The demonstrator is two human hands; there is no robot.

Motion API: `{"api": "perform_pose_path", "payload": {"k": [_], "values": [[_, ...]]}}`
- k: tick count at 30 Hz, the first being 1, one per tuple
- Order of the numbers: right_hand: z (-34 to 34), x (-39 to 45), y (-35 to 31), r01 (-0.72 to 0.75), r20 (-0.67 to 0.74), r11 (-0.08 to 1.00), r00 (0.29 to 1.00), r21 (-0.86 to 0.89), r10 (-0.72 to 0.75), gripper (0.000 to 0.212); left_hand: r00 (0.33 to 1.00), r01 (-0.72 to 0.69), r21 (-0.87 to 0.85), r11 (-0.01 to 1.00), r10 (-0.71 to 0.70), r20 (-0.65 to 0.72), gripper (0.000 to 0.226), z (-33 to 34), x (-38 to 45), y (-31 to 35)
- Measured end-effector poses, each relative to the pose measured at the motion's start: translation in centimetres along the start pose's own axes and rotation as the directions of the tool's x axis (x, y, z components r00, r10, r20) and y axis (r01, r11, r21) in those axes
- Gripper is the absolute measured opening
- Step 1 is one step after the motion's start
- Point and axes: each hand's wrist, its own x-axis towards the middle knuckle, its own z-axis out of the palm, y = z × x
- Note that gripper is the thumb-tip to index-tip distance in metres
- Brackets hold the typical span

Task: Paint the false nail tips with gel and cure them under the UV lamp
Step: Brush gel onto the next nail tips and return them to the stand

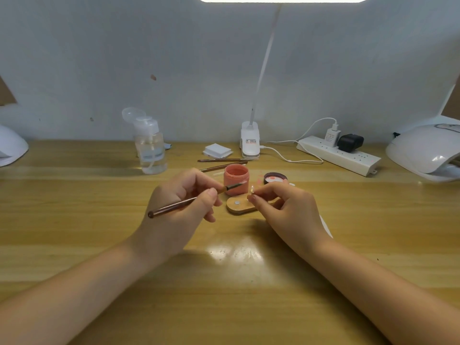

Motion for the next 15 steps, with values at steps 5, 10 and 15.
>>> {"api": "perform_pose_path", "payload": {"k": [5,10,15], "values": [[-0.04,-0.04,0.08,0.018,-0.001,1.000,1.000,-0.013,-0.018,0.008,0.998,-0.064,0.088,0.994,0.063,0.013,0.016,0.44,-0.46,0.36],[0.08,-0.02,0.10,0.034,-0.002,0.999,0.999,-0.016,-0.034,0.009,0.996,-0.070,0.100,0.992,0.065,0.053,0.013,0.64,-0.80,0.29],[-0.01,-0.11,0.07,0.030,-0.005,0.999,1.000,-0.016,-0.030,0.007,0.996,-0.094,0.065,0.993,0.094,0.013,0.020,0.63,-0.92,0.44]]}}
